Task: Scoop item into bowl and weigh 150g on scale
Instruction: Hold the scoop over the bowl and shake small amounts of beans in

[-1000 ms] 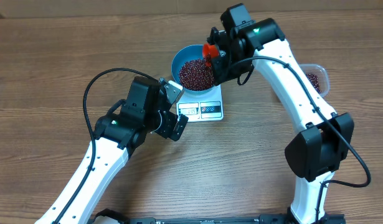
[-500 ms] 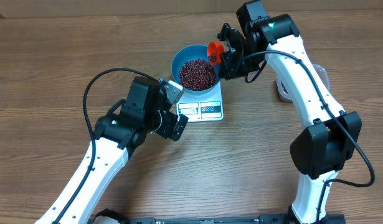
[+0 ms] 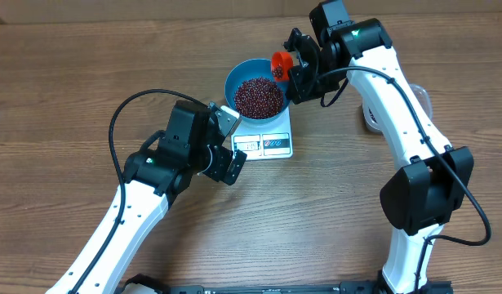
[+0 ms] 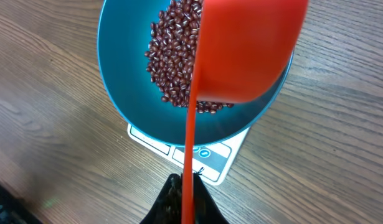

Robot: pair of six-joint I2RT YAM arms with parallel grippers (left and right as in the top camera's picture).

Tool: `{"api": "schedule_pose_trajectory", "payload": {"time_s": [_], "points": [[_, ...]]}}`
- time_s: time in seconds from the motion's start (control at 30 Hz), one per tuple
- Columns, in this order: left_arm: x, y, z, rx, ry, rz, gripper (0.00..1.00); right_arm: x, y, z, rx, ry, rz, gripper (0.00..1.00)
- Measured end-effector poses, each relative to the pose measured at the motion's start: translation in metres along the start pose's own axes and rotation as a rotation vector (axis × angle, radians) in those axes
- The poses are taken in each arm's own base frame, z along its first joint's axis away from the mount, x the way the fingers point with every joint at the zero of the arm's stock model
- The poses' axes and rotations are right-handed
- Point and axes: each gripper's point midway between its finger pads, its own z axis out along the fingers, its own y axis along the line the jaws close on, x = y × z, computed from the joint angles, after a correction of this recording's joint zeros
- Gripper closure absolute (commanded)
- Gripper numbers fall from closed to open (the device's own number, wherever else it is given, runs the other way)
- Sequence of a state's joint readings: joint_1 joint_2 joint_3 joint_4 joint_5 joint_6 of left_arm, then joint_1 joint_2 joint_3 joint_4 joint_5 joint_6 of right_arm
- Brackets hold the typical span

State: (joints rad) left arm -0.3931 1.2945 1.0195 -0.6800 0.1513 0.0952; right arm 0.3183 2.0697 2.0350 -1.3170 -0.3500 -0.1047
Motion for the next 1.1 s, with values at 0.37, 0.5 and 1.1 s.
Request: {"api": "schedule_pose_trajectory", "payload": {"time_s": [0.37,0.5,1.1], "points": [[0.0,0.0,0.0,0.0,0.0,0.0,0.0,0.006,0.016,0.014,0.162,0.035,-0.105,0.96],[0.0,0.0,0.0,0.0,0.0,0.0,0.0,0.005,0.011,0.013,0.179,0.034,-0.099,0.96],[0.0,0.0,0.0,0.0,0.0,0.0,0.0,0.004,-0.002,0.01,0.256,0.036,-0.131,0.96]]}}
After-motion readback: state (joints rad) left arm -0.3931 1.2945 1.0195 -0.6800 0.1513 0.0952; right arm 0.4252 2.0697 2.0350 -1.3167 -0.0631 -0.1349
